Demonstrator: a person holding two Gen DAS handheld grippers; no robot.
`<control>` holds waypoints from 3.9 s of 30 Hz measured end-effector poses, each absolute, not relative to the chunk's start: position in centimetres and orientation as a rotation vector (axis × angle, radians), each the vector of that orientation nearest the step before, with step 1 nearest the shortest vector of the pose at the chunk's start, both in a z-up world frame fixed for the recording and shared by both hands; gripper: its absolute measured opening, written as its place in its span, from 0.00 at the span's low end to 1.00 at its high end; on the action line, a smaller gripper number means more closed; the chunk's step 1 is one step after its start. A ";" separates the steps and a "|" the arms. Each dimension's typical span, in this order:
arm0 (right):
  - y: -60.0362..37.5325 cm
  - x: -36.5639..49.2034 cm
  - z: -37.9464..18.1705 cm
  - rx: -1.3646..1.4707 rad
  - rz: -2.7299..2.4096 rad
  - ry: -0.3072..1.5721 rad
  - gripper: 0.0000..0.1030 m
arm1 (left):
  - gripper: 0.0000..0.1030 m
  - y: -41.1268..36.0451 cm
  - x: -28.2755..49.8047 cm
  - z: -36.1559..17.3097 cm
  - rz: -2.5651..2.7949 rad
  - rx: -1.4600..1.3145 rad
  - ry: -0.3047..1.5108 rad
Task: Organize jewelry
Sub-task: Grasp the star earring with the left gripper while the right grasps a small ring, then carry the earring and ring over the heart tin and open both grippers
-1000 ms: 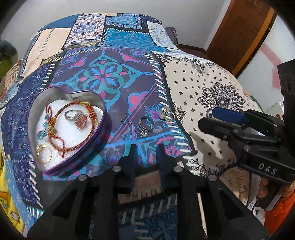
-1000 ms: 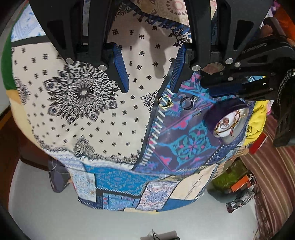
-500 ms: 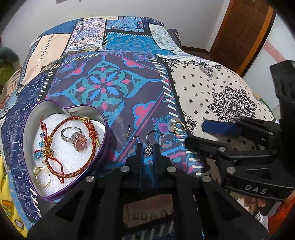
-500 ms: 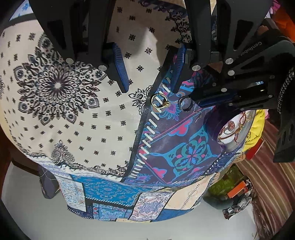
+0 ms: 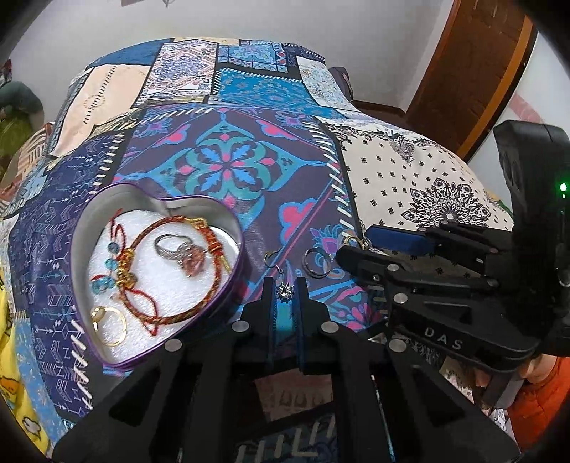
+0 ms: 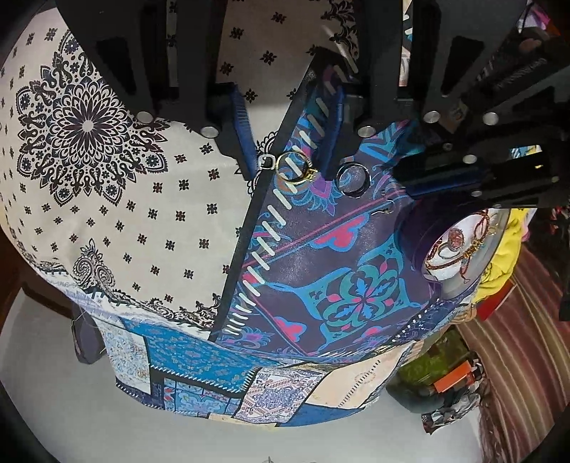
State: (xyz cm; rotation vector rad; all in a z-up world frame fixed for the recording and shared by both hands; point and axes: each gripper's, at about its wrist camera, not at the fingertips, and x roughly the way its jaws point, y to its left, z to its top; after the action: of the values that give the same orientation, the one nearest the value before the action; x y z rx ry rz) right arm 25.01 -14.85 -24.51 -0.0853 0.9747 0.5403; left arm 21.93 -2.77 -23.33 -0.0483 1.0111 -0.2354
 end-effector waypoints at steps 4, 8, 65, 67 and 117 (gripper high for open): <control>-14.7 25.0 -24.4 -0.101 0.542 0.969 0.31 | 0.08 -2.7 21.7 -23.2 -0.232 -0.053 1.009; -15.0 24.6 -24.2 -0.104 0.558 0.977 0.29 | 0.08 -2.6 21.4 -23.0 -0.238 -0.057 1.004; -9.3 21.5 -12.8 -0.025 0.665 0.667 0.09 | 0.08 5.8 16.9 -9.9 -0.102 -0.110 0.677; -8.6 21.6 -13.3 -0.026 0.679 0.679 0.09 | 0.08 6.3 17.0 -10.3 -0.096 -0.114 0.685; -3.5 22.4 -20.4 -0.195 0.734 0.879 0.20 | 0.30 8.7 19.5 -16.8 -0.084 -0.195 0.855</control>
State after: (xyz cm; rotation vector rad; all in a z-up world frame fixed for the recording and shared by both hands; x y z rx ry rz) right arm 22.35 -3.49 -20.40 -0.1955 0.8794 0.7344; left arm 19.52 8.68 -16.83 -0.1946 0.8553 -0.0843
